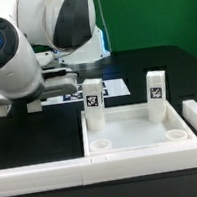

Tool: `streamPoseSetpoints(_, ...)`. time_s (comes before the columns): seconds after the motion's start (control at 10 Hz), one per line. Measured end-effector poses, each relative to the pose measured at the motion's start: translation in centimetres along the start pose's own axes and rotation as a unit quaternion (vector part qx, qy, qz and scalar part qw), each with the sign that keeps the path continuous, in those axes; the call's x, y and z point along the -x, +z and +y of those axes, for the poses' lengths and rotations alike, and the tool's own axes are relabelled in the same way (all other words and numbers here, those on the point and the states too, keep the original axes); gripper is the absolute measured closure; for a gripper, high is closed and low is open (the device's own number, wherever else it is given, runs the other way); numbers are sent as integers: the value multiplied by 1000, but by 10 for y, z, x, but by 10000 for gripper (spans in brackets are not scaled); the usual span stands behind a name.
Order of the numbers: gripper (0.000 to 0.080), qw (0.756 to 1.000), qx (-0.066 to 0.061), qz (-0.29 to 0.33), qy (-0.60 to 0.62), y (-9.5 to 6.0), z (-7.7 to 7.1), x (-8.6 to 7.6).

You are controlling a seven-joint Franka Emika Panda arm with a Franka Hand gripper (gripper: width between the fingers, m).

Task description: Assemble square table

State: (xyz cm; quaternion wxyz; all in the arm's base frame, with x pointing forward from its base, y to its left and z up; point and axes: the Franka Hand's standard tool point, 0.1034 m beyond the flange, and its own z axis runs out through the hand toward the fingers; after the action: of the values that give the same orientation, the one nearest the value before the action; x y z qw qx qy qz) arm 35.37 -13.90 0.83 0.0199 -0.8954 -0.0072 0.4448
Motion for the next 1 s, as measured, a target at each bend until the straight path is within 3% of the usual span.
streamPoseSetpoints(0.4,511,1000,0,-1,-4,-2,0,1)
streamPoseSetpoints(0.7,509,999,-5,31,-31,-72,-6,29)
streamPoseSetpoints(0.8,509,999,-9,25,-33,-86,-11,43)
streamPoseSetpoints(1.0,509,995,0,97,-36,-95,-12,40)
